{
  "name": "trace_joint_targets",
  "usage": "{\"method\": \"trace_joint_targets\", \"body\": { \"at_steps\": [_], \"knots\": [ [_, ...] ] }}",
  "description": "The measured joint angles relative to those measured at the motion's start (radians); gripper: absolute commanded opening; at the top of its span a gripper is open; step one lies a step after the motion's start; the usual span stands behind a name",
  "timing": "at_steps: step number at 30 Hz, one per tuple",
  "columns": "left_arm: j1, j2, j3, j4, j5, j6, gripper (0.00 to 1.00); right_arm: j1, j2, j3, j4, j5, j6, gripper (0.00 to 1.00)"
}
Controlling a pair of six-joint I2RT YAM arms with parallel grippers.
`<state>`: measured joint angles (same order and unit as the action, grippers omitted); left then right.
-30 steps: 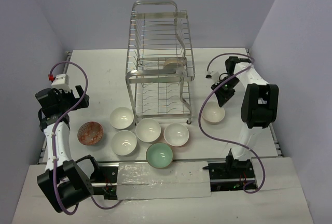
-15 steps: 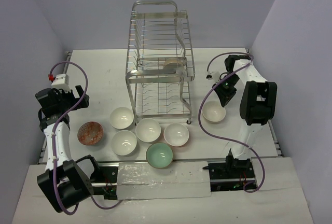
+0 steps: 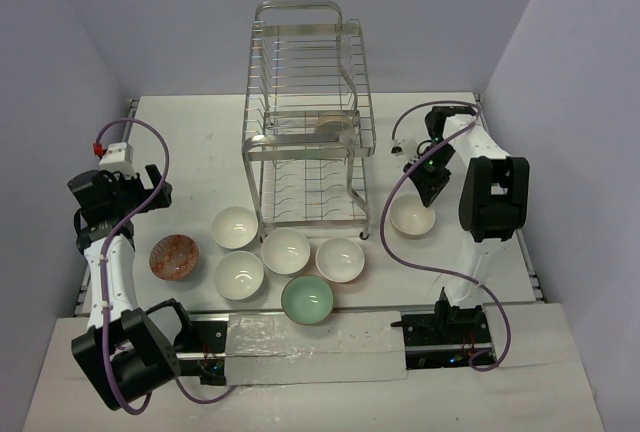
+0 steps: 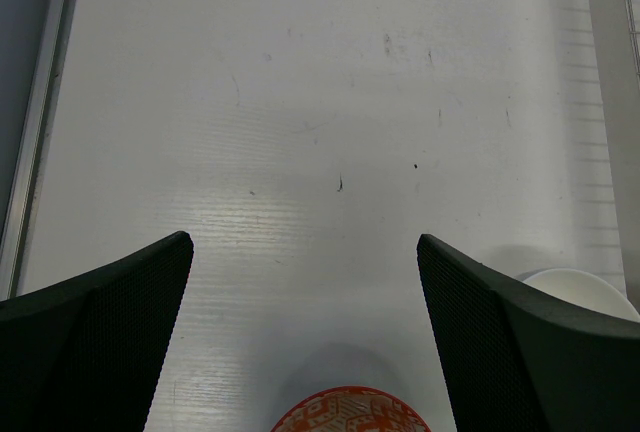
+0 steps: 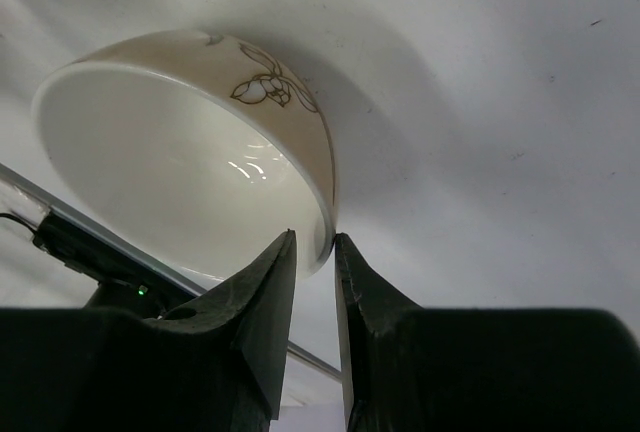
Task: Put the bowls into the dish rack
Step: Pick up the bowl from the center of the board.
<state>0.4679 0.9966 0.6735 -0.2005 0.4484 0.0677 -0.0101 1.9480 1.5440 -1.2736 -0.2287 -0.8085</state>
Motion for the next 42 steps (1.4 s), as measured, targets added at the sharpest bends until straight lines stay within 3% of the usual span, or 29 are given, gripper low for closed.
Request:
{"method": "trace_joint_targets", "body": {
  "at_steps": [14,27,33,42],
  "knots": [
    [0.0,0.0,0.0,0.0,0.005,0.0,0.99,0.034,0.021,-0.015,0.014,0.005,0.008,0.29],
    [0.0,0.0,0.0,0.0,0.008,0.0,0.99,0.034,0.041,-0.024,0.025,0.014,0.018,0.16],
    [0.0,0.0,0.0,0.0,0.008,0.0,0.99,0.034,0.042,-0.024,0.025,0.014,0.018,0.0],
    [0.0,0.0,-0.002,0.0,0.008,0.0,0.99,0.034,0.041,-0.025,0.027,0.011,0.018,0.0]
  ]
}}
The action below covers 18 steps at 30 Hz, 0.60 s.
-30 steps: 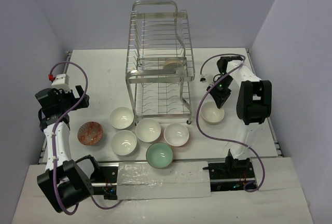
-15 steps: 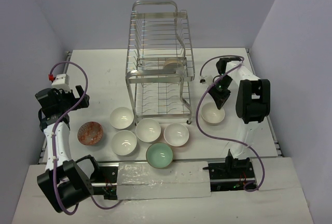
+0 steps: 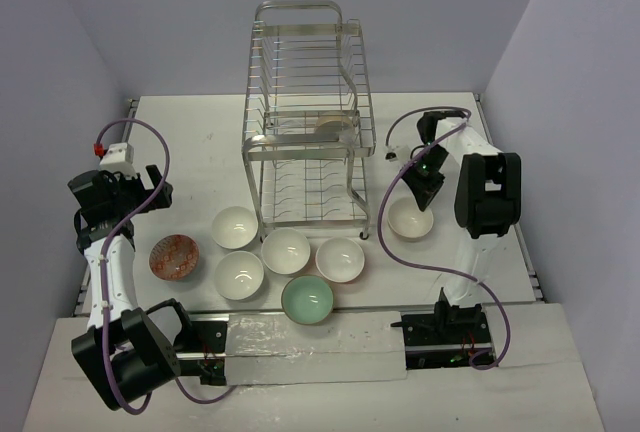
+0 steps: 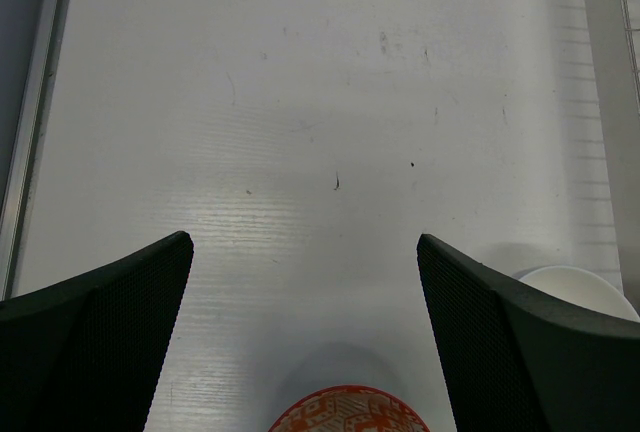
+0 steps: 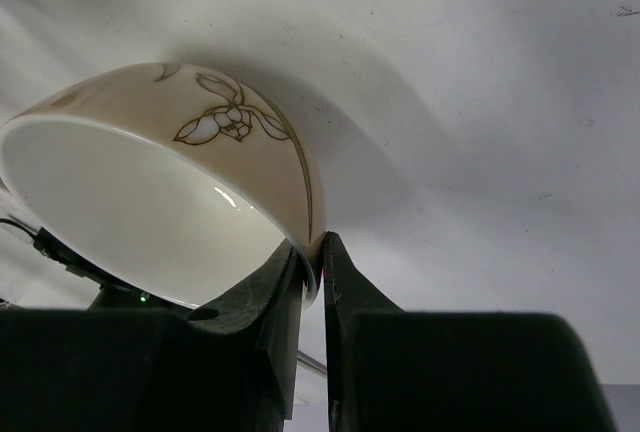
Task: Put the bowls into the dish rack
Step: Pick up the bowl from the center of the board.
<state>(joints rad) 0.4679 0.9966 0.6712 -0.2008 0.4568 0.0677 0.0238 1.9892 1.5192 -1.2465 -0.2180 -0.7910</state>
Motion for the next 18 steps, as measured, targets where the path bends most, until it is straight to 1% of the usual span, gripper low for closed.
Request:
{"method": "trace_joint_targets", "body": {
  "at_steps": [8,18],
  "knots": [
    [0.0,0.0,0.0,0.0,0.0,0.0,0.99,0.0,-0.032,0.001,0.048,-0.046,0.021,0.0],
    [0.0,0.0,0.0,0.0,-0.001,0.0,0.99,0.0,-0.066,0.08,0.098,-0.114,0.093,0.0]
  ]
}}
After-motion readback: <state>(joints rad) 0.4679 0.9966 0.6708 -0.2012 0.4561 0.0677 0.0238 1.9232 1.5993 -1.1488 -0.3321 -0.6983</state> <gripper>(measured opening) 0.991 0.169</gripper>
